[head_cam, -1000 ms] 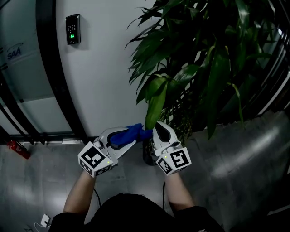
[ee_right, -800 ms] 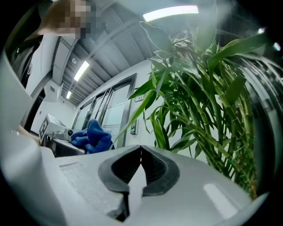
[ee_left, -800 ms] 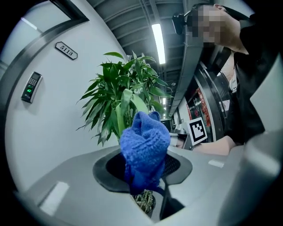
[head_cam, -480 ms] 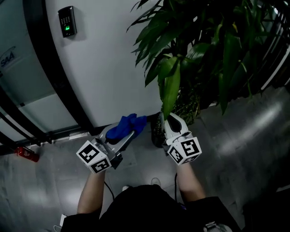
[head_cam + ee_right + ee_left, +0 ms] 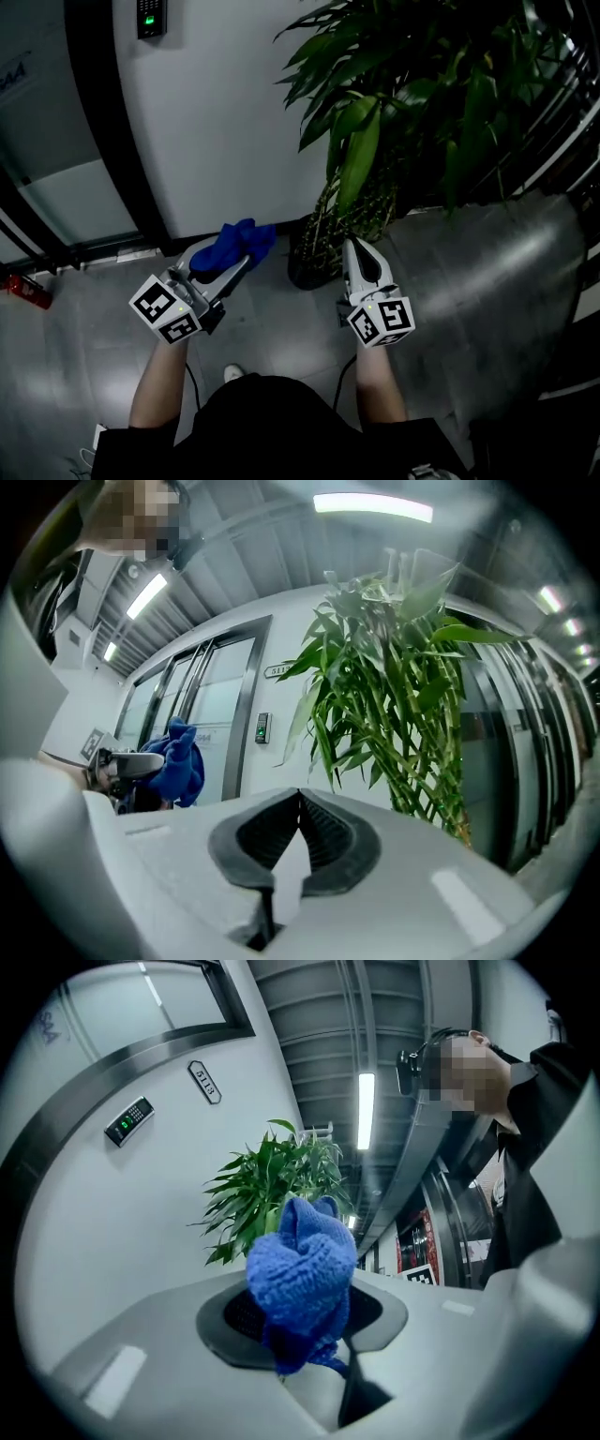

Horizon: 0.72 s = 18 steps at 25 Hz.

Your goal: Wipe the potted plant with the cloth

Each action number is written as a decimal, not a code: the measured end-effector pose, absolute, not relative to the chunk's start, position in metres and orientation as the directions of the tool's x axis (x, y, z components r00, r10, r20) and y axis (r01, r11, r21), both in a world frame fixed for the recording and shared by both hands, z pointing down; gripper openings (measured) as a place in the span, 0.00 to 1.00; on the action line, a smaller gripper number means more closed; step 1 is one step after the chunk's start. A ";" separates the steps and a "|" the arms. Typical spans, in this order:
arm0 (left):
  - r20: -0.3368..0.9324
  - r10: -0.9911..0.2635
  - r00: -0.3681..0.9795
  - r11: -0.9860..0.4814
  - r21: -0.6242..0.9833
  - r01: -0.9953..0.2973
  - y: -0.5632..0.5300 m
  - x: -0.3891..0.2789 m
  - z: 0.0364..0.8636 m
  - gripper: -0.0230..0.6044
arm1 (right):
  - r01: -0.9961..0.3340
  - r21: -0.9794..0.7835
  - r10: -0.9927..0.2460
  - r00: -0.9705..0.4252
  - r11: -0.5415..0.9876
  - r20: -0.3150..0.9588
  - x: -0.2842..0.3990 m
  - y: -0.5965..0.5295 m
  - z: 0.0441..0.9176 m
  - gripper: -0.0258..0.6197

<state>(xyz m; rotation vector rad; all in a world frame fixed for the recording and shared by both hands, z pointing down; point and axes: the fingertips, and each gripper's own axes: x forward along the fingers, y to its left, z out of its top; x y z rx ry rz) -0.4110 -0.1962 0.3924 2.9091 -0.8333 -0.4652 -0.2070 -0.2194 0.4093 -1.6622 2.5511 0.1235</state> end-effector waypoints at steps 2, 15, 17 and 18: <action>-0.273 -0.548 0.791 -0.837 0.162 -0.523 -0.188 -0.412 0.393 0.28 | -0.917 0.002 -0.909 -0.396 0.399 -0.134 -0.198 -0.212 0.408 0.04; -0.309 -0.680 0.665 -0.732 0.223 -0.644 -0.098 -0.386 0.387 0.28 | -0.884 -0.028 -0.874 -0.457 0.468 -0.164 -0.127 -0.112 0.408 0.04; -0.301 -0.698 0.650 -0.714 0.217 -0.666 -0.080 -0.383 0.387 0.28 | -0.871 -0.040 -0.862 -0.477 0.490 -0.172 -0.124 -0.100 0.410 0.04; -0.297 -0.707 0.642 -0.705 0.213 -0.677 -0.072 -0.382 0.387 0.28 | -0.864 -0.047 -0.855 -0.487 0.502 -0.177 -0.124 -0.095 0.409 0.04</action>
